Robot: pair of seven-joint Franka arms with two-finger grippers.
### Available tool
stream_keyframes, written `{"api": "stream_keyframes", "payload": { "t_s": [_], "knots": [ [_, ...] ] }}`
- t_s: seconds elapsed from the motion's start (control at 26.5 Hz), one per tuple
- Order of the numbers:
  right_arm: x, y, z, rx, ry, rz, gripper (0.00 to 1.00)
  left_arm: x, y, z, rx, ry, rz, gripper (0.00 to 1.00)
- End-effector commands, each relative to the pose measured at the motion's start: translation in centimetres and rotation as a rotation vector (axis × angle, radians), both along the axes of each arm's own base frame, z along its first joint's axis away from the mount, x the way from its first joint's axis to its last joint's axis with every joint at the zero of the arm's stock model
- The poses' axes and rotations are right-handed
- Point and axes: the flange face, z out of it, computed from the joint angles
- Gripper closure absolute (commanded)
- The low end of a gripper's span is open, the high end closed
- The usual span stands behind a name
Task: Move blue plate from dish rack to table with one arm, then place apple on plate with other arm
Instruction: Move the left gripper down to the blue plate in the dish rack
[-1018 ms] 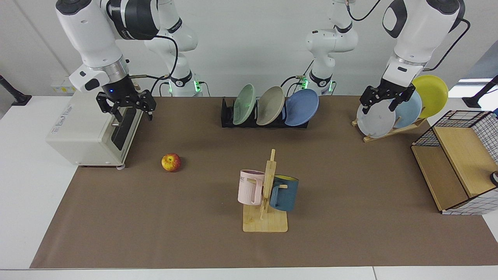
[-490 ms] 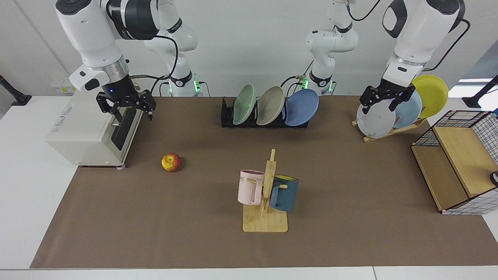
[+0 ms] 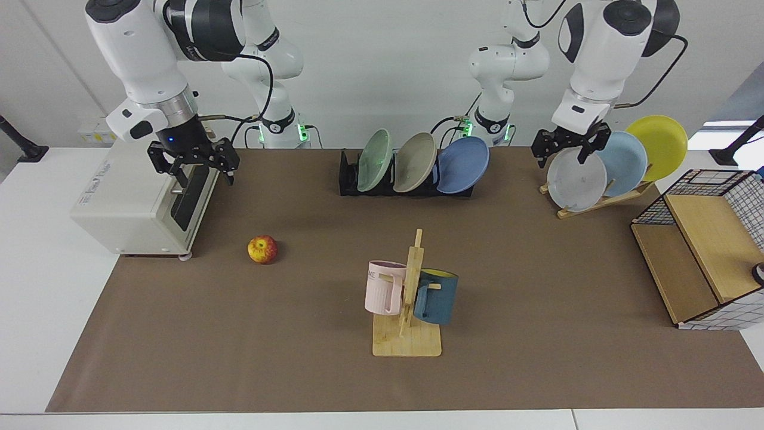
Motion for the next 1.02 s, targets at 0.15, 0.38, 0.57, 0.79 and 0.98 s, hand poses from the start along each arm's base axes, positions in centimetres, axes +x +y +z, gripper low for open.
{"api": "stream_keyframes", "payload": {
  "t_s": [0.15,0.38,0.57,0.79,0.98],
  "knots": [
    [-0.5,-0.2,0.1,0.0,-0.02,-0.021,0.0,-12.1,-7.4,-6.1,0.182,-0.19,0.054,0.05],
    [-0.5,-0.2,0.1,0.0,-0.02,-0.021,0.0,-16.4,-10.4,-11.1,0.229,-0.207,0.076,0.06],
    [-0.5,-0.2,0.1,0.0,-0.02,-0.021,0.0,-17.0,-11.0,-11.9,0.193,-0.18,0.094,0.07],
    [-0.5,-0.2,0.1,0.0,-0.02,-0.021,0.0,-16.5,-10.9,-14.8,0.172,-0.124,0.085,0.06],
    [-0.5,-0.2,0.1,0.0,-0.02,-0.021,0.0,-16.4,-10.8,-15.3,0.142,-0.072,0.056,0.15]
  ]
}}
